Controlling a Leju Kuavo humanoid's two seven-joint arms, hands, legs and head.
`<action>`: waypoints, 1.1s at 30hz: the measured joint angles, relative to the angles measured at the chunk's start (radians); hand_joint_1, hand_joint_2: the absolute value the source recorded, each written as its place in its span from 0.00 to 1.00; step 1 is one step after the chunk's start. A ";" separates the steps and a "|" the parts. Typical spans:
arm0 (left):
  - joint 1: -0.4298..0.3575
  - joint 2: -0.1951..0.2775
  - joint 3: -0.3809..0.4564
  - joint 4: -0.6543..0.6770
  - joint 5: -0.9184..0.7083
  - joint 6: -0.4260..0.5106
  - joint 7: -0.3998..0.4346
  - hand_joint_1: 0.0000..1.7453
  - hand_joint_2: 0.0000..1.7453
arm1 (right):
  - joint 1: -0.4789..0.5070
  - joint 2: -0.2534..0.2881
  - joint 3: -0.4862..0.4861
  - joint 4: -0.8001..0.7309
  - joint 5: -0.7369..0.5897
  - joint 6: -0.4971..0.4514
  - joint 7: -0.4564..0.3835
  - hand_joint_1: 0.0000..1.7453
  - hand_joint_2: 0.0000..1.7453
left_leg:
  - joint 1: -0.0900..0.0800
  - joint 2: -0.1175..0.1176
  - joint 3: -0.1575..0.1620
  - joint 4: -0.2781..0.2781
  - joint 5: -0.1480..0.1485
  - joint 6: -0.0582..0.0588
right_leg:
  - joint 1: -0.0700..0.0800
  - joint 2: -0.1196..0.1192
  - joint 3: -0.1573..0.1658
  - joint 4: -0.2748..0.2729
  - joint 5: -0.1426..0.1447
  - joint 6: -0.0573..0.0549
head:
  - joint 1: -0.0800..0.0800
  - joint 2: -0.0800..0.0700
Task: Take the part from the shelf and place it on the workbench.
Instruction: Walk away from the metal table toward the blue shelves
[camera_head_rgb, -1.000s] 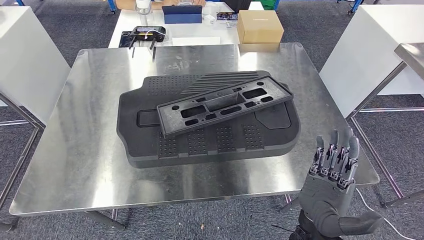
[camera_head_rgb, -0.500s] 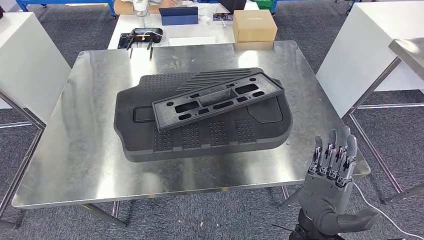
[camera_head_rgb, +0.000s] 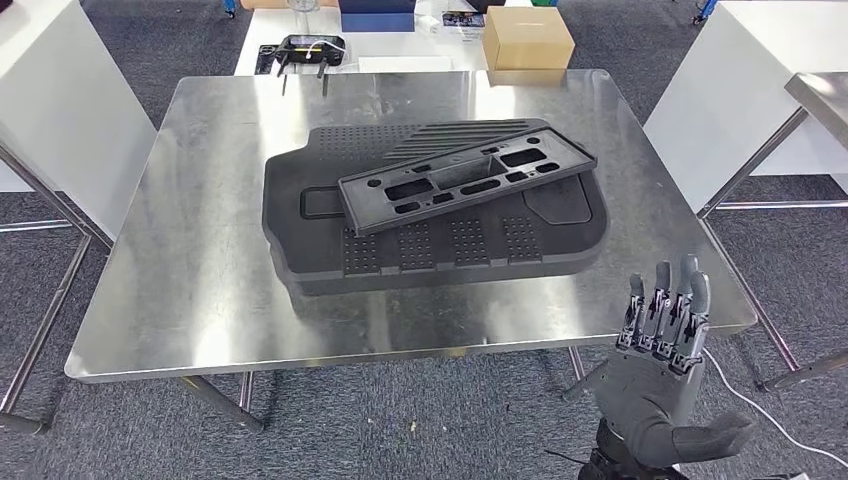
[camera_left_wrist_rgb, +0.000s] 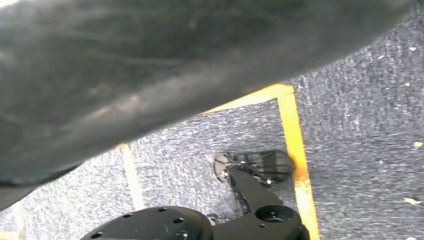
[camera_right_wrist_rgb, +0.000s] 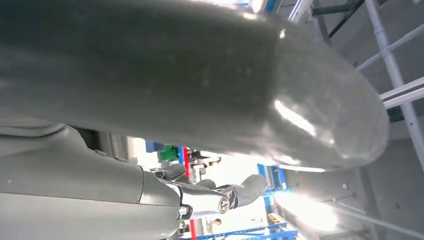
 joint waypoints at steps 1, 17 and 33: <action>0.000 0.000 -0.001 0.000 -0.001 0.000 0.000 0.00 0.00 | -0.001 0.000 0.000 0.002 -0.001 0.000 0.001 0.00 0.00 | -0.001 0.000 -0.007 0.000 0.007 -0.001 | 0.005 0.000 0.045 -0.061 0.017 0.003 | 0.000 0.000; -0.001 -0.003 -0.006 0.000 -0.021 0.019 0.012 0.00 0.00 | -0.012 0.000 -0.003 0.035 -0.014 0.012 0.025 0.00 0.00 | 0.025 0.006 0.043 0.122 -0.095 -0.079 | 0.004 -0.007 0.120 -0.289 0.145 -0.032 | -0.003 0.000; -0.007 -0.005 -0.011 0.000 -0.031 0.022 0.013 0.00 0.00 | -0.019 -0.002 -0.005 0.063 -0.013 0.007 0.041 0.00 0.00 | 0.008 0.005 -0.025 -0.008 0.035 -0.016 | 0.003 -0.002 0.128 -0.156 0.051 0.011 | 0.003 0.000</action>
